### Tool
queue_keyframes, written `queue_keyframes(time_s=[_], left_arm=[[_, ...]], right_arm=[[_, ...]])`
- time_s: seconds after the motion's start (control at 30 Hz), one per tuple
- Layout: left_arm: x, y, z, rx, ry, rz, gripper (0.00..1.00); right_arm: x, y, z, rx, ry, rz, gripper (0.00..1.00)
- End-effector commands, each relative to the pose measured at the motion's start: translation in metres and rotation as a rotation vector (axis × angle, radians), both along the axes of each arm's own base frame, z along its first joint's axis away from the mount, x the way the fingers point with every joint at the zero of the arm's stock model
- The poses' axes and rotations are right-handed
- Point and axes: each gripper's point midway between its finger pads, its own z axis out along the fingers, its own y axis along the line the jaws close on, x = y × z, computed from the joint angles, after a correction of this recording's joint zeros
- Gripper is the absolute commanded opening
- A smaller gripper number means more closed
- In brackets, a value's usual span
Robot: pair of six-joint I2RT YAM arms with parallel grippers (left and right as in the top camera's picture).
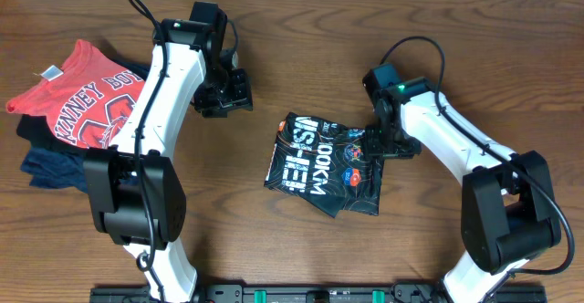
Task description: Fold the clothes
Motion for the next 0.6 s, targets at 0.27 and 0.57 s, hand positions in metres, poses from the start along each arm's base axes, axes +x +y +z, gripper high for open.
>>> queue_keyframes(time_s=[0.27, 0.57], left_arm=[[0.006, -0.027, 0.0, -0.023, -0.059, -0.116, 0.65], [-0.006, -0.055, -0.021, -0.023, -0.045, -0.193, 0.67]], right_arm=[[-0.019, 0.044, 0.032, 0.246, 0.018, 0.102, 0.38], [-0.042, 0.042, 0.024, 0.246, 0.105, 0.085, 0.42]])
